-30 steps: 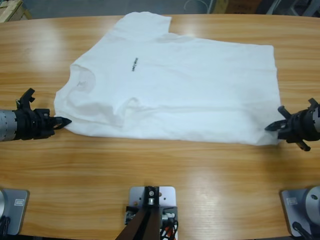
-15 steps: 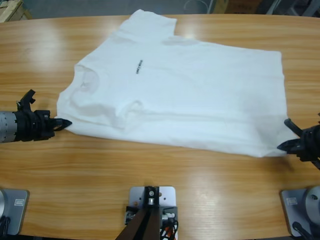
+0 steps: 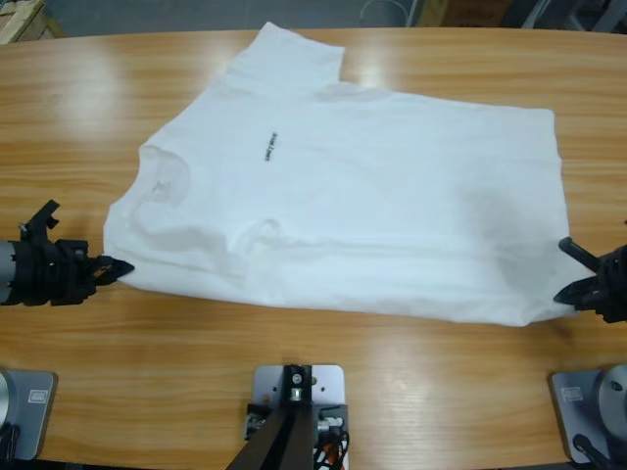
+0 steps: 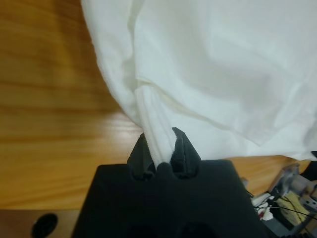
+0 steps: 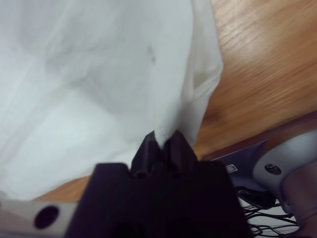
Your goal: Fold clothes
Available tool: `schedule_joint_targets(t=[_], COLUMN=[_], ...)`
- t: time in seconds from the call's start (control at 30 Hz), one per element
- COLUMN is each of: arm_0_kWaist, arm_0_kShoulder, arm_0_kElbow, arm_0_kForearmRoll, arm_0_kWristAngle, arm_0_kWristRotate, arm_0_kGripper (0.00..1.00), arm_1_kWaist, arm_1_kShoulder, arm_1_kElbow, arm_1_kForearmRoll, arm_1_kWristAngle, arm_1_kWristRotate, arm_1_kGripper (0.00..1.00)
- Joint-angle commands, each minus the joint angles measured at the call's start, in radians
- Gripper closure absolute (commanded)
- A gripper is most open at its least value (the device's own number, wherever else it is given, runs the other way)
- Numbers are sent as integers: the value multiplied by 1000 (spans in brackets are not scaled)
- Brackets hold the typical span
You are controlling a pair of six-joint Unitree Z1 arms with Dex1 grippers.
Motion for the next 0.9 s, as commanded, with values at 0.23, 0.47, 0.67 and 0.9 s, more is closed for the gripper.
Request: schedule_joint_targets(t=[0.23,0.47,0.67,0.9], arm_0_kWaist=[-48,-95,-102,-103], arm_0_kShoulder=[-112,-283,-452,-143], arm_0_kElbow=[-42,-61,-125,-172], arm_0_kForearmRoll=[147,263,375,147], arm_0_kWristAngle=[-12,68,105,13], arm_0_kWristRotate=[-56,-22,52,307], arm_0_kGripper=[674,170,174,170], arm_1_kWaist=[13,13,13,-28], arm_1_kShoulder=[43,-26,-46,-104], arm_1_kElbow=[-2,-51,-119,-148], arm_1_kForearmRoll=[17,41,54,66], arm_1_kWristAngle=[11,-2,-5,-14], arm_1_kWristRotate=[-11,-44,-115,-235], arm_1_kGripper=[0,0,0,0])
